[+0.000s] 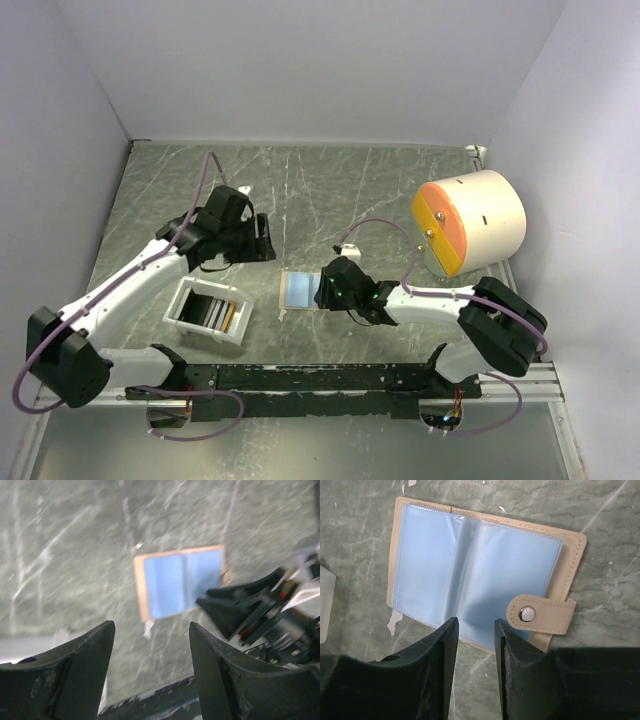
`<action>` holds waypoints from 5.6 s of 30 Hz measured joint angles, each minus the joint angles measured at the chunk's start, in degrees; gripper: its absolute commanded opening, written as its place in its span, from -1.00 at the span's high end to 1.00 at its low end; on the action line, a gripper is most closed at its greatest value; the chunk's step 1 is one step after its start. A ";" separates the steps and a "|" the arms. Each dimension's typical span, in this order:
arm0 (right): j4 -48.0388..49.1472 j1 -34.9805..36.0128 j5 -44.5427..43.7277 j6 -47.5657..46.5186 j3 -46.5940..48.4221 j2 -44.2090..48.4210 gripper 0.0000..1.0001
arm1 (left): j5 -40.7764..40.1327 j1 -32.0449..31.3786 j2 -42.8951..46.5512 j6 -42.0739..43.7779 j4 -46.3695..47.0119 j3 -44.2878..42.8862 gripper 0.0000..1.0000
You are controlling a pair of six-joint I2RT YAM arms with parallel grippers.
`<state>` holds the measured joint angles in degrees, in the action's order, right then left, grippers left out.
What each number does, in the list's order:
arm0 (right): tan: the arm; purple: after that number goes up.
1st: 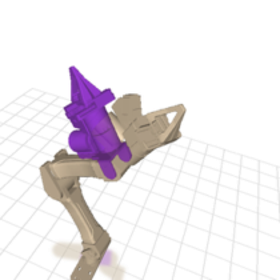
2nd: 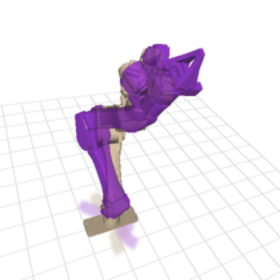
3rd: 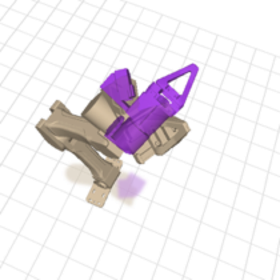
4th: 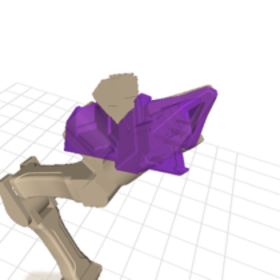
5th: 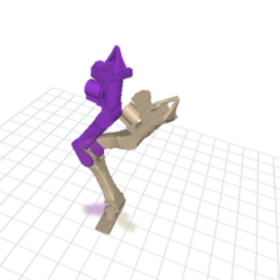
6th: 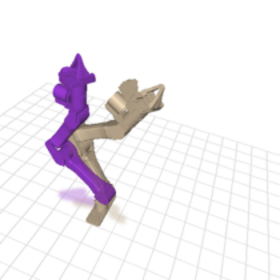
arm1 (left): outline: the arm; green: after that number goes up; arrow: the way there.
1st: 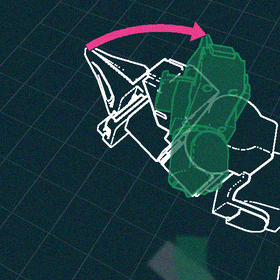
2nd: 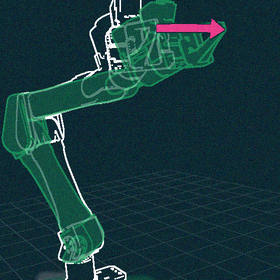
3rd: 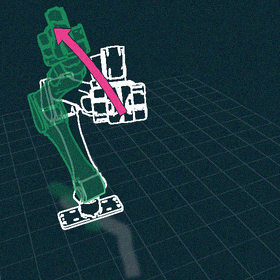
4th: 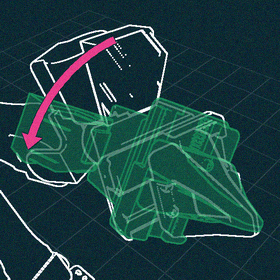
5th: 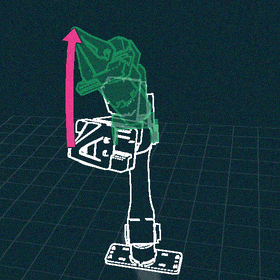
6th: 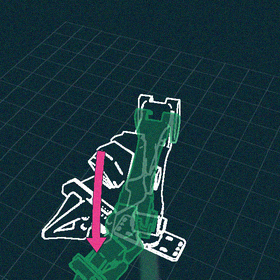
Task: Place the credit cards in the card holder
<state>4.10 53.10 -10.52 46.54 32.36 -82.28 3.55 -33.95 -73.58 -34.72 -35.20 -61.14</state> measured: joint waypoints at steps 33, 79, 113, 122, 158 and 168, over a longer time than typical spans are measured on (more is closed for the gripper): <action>3.34 -2.34 2.08 -2.36 -1.07 0.11 0.30 | -8.85 3.87 0.76 -3.63 1.49 13.53 -0.03; 4.26 -2.43 4.37 -2.78 -1.84 2.23 0.30 | -8.13 3.63 -6.82 0.55 -1.38 13.33 -0.34; 4.26 -2.43 3.72 -3.08 -2.23 3.06 0.30 | -10.40 -1.51 -16.13 6.51 -3.39 -2.12 -0.68; 4.63 -2.54 4.44 -3.13 -2.60 3.02 0.30 | -17.38 -1.51 -9.64 -0.57 -8.57 0.39 -0.85; 4.61 -2.54 5.20 -3.54 -2.64 3.02 0.31 | -31.98 -1.84 -17.49 -5.84 -12.70 5.16 -0.64; 4.33 -2.54 5.20 -3.98 -2.64 3.02 0.32 | -33.27 -1.62 -16.17 -6.69 -15.45 3.69 -0.62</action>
<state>8.43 50.57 -5.32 42.57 29.71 -79.26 -29.71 -35.57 -89.76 -41.41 -50.65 -57.45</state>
